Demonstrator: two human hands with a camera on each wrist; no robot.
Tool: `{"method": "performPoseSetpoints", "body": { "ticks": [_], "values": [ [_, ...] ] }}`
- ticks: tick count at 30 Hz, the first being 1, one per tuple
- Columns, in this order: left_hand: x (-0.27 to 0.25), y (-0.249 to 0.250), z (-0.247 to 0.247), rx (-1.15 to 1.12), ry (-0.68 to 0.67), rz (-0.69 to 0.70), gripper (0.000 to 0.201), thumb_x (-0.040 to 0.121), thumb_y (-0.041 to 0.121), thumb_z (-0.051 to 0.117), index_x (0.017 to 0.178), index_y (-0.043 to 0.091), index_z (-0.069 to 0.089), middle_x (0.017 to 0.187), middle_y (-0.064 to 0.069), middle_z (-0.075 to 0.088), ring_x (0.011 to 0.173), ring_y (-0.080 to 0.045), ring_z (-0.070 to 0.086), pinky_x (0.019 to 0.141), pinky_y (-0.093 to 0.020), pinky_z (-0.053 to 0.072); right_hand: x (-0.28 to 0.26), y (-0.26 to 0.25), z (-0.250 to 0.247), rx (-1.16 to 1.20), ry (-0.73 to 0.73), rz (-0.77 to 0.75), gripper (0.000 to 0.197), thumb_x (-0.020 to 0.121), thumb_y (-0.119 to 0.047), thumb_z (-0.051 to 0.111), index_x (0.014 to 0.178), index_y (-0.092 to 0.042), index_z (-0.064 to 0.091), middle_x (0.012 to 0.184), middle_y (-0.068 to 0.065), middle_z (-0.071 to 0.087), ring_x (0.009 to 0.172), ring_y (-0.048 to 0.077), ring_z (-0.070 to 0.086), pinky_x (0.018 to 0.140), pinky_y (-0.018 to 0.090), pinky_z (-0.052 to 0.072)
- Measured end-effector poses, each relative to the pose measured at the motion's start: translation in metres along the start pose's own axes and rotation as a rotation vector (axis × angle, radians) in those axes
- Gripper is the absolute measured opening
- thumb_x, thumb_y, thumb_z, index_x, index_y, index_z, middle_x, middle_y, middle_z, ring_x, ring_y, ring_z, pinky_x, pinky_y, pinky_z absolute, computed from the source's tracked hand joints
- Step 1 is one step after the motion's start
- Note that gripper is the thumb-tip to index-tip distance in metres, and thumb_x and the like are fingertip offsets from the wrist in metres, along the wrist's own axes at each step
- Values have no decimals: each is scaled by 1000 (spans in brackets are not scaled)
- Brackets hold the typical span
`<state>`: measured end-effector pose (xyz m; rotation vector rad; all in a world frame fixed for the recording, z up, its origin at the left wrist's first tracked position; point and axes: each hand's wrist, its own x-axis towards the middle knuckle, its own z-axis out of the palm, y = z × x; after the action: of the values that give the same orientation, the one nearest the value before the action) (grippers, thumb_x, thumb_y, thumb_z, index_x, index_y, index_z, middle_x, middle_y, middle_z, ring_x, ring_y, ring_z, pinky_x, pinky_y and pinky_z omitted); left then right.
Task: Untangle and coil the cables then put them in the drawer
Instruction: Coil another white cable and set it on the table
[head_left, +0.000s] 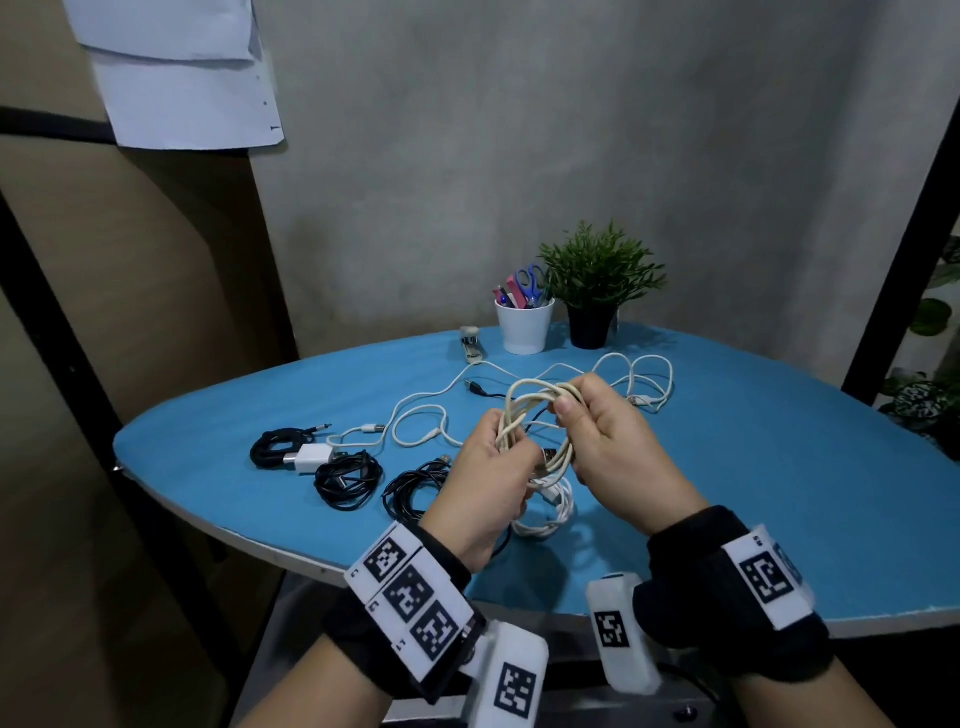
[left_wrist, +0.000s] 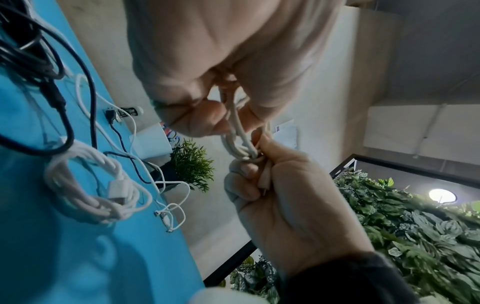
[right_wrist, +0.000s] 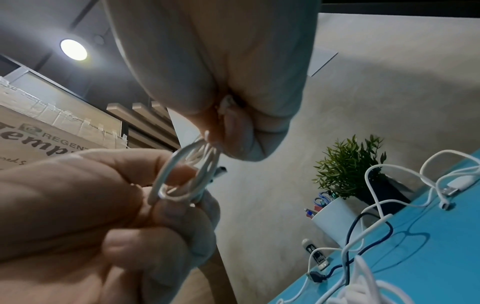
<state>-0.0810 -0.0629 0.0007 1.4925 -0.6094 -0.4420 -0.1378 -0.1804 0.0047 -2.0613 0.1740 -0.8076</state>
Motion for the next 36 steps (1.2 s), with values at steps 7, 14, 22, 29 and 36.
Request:
{"method": "performPoseSetpoints", "body": {
  "ticks": [7, 14, 22, 29, 36],
  "values": [
    [-2, 0, -1, -74, -159, 125, 14, 93, 0, 42, 91, 12, 50, 89, 9, 62, 81, -2, 56, 74, -14, 44, 4, 5, -4, 3, 56, 41, 21, 96, -30, 41, 85, -13, 47, 65, -4, 46, 54, 12, 39, 58, 33, 37],
    [7, 3, 5, -136, -58, 170, 47, 93, 51, 29, 64, 15, 43, 55, 2, 46, 75, -21, 53, 81, -33, 43, 3, 6, -2, 53, 53, 73, 16, 96, -20, 44, 83, -15, 52, 65, -7, 49, 52, 8, 40, 58, 30, 35],
    [8, 3, -6, 314, 68, 221, 52, 96, 47, 33, 57, 14, 42, 43, 6, 48, 60, -24, 55, 68, -37, 46, 3, 4, -10, 146, -31, 128, 26, 97, -23, 45, 80, -15, 62, 47, -10, 39, 45, 11, 37, 47, 25, 31],
    [6, 10, -6, 640, 56, 255, 49, 98, 42, 31, 56, 16, 30, 53, 2, 34, 57, -20, 37, 59, -33, 29, 1, -5, -8, 301, 40, 329, 29, 98, -24, 38, 73, -18, 51, 49, -8, 35, 41, 9, 28, 42, 20, 25],
    [14, 5, -11, 653, 117, 188, 48, 99, 39, 31, 56, 18, 32, 57, -10, 36, 63, -22, 37, 60, -32, 27, -10, -25, -10, 416, -172, 298, 28, 90, 2, 44, 72, -12, 60, 64, 0, 53, 53, 8, 45, 46, 17, 32]
  ]
}}
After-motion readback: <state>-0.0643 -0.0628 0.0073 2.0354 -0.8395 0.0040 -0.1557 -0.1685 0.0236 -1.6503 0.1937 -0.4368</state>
